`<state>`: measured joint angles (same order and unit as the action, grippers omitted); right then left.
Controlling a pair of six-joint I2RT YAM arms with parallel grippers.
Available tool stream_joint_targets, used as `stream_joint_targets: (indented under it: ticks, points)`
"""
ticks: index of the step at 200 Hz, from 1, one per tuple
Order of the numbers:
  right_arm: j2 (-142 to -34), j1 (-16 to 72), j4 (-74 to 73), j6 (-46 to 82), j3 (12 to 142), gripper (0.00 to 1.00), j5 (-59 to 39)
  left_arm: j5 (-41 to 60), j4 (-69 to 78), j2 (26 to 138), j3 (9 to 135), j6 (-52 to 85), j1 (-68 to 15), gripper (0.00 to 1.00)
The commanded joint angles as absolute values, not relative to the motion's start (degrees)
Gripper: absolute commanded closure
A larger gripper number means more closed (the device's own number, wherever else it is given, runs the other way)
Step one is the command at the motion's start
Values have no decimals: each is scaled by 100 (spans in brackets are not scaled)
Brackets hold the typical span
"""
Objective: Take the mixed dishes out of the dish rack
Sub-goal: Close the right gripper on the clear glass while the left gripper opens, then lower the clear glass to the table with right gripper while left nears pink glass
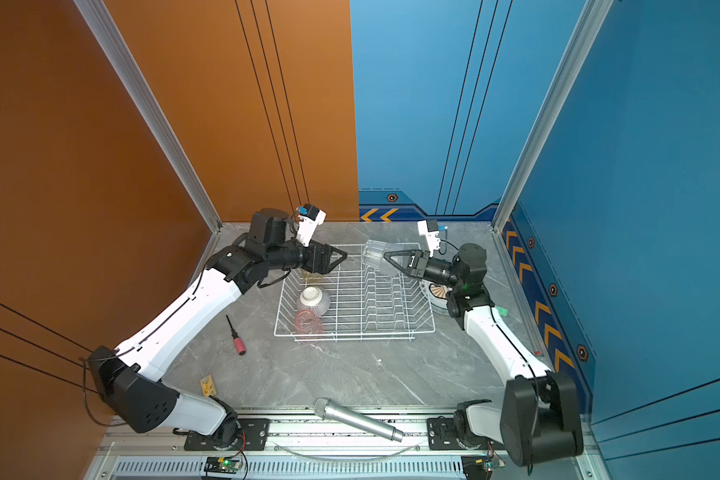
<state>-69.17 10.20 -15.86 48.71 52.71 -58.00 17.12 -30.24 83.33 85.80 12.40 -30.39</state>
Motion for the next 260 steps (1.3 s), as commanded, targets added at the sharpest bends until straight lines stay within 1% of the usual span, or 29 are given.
stream_joint_targets:
  ticks: [1,18,27,47,72,83,97,135,166,205,260]
  points:
    - [-6387,1826,4009,944,6425,100,-3290,464,-3894,8079,8271,964,-3115,12]
    - [-6177,2314,4755,778,6588,100,-2564,32,-3898,7915,7968,976,-3152,13]
    - [-6048,2648,5158,729,6640,100,-2018,-249,-3917,7847,7859,993,-3163,12]
    - [-5810,3604,5999,866,6695,100,-607,-846,-3984,7740,7689,993,-3207,13]
    - [-5781,4981,6636,1476,6755,100,591,-1089,-4152,7756,7615,1061,-3233,13]
    - [-5905,5420,6731,1652,6757,100,609,-1094,-4222,7769,7571,1097,-3255,13]
    - [-6183,5754,6903,1947,6682,100,891,-1161,-4293,7746,7483,1163,-3315,12]
    - [-7044,6208,6634,2463,6236,100,858,-1449,-4626,7688,7292,1302,-3489,12]
    - [-7519,6167,6060,2481,5965,100,718,-1473,-4743,7685,7073,1461,-3646,11]
    - [-8131,6008,5732,2223,5991,100,486,-1368,-4792,7767,6928,1598,-3816,10]
    - [-8601,5802,5371,1984,5851,100,170,-1292,-4930,7750,6729,1828,-3911,9]
